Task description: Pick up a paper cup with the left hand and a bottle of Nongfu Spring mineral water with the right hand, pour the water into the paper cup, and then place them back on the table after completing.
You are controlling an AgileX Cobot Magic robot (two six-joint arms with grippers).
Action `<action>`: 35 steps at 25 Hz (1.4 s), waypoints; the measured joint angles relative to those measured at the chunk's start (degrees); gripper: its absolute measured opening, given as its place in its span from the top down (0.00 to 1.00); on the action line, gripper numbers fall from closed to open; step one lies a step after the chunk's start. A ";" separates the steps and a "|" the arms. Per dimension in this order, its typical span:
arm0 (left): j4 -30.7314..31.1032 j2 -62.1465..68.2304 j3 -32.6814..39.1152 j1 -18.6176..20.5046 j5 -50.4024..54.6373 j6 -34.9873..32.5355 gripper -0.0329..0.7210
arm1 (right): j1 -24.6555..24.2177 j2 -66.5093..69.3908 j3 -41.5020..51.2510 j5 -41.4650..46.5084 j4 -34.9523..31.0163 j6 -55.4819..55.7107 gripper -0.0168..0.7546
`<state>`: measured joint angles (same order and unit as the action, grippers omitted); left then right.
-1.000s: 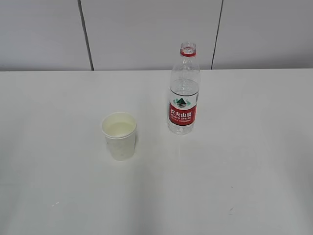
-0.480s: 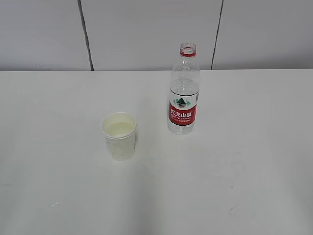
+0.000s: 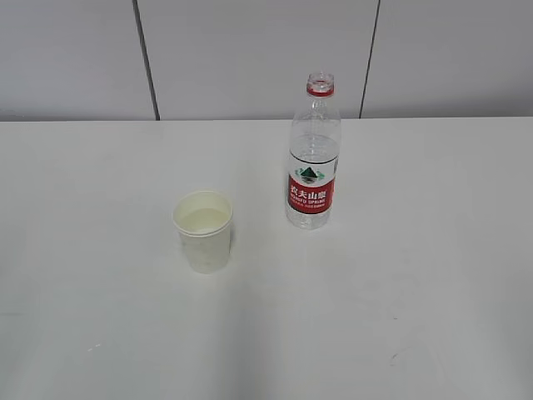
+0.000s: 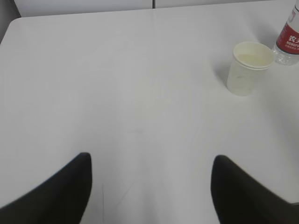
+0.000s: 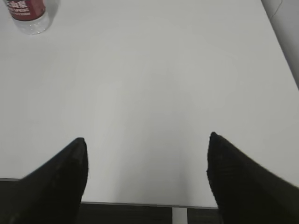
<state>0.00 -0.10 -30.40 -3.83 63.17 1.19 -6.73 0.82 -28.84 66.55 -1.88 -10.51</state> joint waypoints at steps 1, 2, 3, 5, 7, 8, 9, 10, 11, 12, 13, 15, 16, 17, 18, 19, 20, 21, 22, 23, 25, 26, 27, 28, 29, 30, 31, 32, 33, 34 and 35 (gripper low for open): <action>0.00 0.00 0.00 0.00 0.00 0.00 0.31 | 0.91 0.00 0.00 0.00 -0.42 0.03 0.22; 0.00 0.00 0.00 0.00 0.00 0.00 0.31 | 1.72 0.00 0.00 0.00 -0.53 0.03 0.22; 0.00 0.00 0.00 0.00 0.00 0.00 0.31 | 2.68 0.00 0.00 0.00 -0.53 0.03 0.22; 0.00 0.00 0.00 0.00 0.00 0.00 0.31 | 4.19 0.00 0.00 0.00 -0.19 0.03 0.22; 0.00 0.00 0.00 0.00 0.00 0.00 0.31 | 5.33 0.00 0.00 0.00 0.66 0.03 0.22; 0.00 0.00 0.00 0.00 0.00 0.00 0.31 | 5.47 0.00 0.00 0.00 1.05 0.03 0.22; 0.00 0.00 0.00 0.00 0.00 0.00 0.31 | 5.55 0.00 0.00 0.00 1.36 0.03 0.22; 0.00 0.00 0.00 0.00 0.00 0.00 0.31 | 5.55 0.00 0.00 -0.04 1.88 0.27 0.22; 0.00 0.00 0.00 0.00 0.00 0.00 0.31 | 5.60 0.00 0.00 -0.04 2.47 0.74 0.22; 0.00 0.00 0.00 0.00 0.00 0.00 0.31 | 5.69 -0.08 0.00 -0.04 2.89 1.07 0.22; 0.00 0.00 0.00 0.00 0.00 0.00 0.31 | 5.69 -0.22 0.00 -0.04 3.16 1.45 0.22; 0.00 0.00 0.00 0.00 0.00 0.00 0.31 | 5.69 -1.26 0.00 -0.13 3.36 1.73 0.22; 0.00 0.00 0.00 0.00 0.00 0.00 0.31 | 5.69 -1.64 0.00 -0.17 3.36 1.83 0.22; 0.00 0.00 0.00 0.00 0.00 0.00 0.31 | 5.69 -1.64 0.10 -0.17 3.41 1.97 0.22; 0.00 0.00 0.00 0.00 0.04 0.00 0.31 | 5.69 -1.77 0.09 -0.26 3.50 2.00 0.22; 0.00 0.00 0.00 0.00 0.04 0.00 0.31 | 5.69 -1.88 0.09 -0.26 3.50 2.09 0.22; 0.00 0.00 0.00 0.00 0.04 0.00 0.31 | 5.69 -1.88 0.09 -0.26 3.50 2.09 0.22; 0.00 0.00 0.00 0.00 0.04 0.00 0.31 | 5.69 -1.88 0.09 -0.26 3.50 2.09 0.22; 0.00 0.00 0.00 0.00 0.04 0.00 0.31 | 5.69 -1.88 0.09 -0.26 3.50 2.20 0.22; 0.00 0.00 0.00 0.00 0.04 0.00 0.31 | 5.69 -1.88 0.09 -0.26 3.50 2.23 0.22; 0.00 0.00 0.00 0.00 0.04 0.00 0.31 | 5.69 -1.88 0.09 -0.26 3.50 2.23 0.22; 0.00 0.00 0.00 0.00 0.04 0.00 0.31 | 5.69 -1.88 0.09 -0.26 3.50 2.23 0.22; 0.00 0.00 0.00 0.00 0.04 0.00 0.31 | 5.69 -1.88 0.09 -0.26 3.50 2.23 0.22; 0.00 0.00 0.00 0.00 0.04 0.00 0.31 | 5.69 -1.88 0.09 -0.26 3.50 2.23 0.22; 0.00 0.00 0.00 0.00 0.04 0.00 0.31 | 5.69 -1.88 0.09 -0.26 3.50 2.23 0.22; 0.00 0.00 0.00 0.00 0.04 0.00 0.31 | 5.69 -1.88 0.09 -0.26 3.50 2.23 0.22; 0.00 0.00 0.00 0.00 0.04 0.00 0.31 | 5.69 -1.88 0.09 -0.26 3.50 2.23 0.22; -0.31 0.00 0.00 0.00 0.04 0.00 0.31 | 5.69 -1.88 0.09 -0.26 3.50 2.23 0.22; -0.48 0.00 0.00 0.00 0.04 0.00 0.31 | 5.69 -1.88 0.09 -0.26 3.50 2.23 0.22; -0.60 0.00 0.00 0.00 0.04 0.00 0.31 | 5.69 -1.88 0.09 -0.26 3.50 2.23 0.22; -0.74 0.00 0.00 0.00 0.04 0.00 0.31 | 5.69 -1.88 0.09 -0.26 3.50 2.23 0.22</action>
<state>-0.74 -0.10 -30.40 -3.83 63.22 1.19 -1.04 -1.06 -28.75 66.29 1.62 -8.29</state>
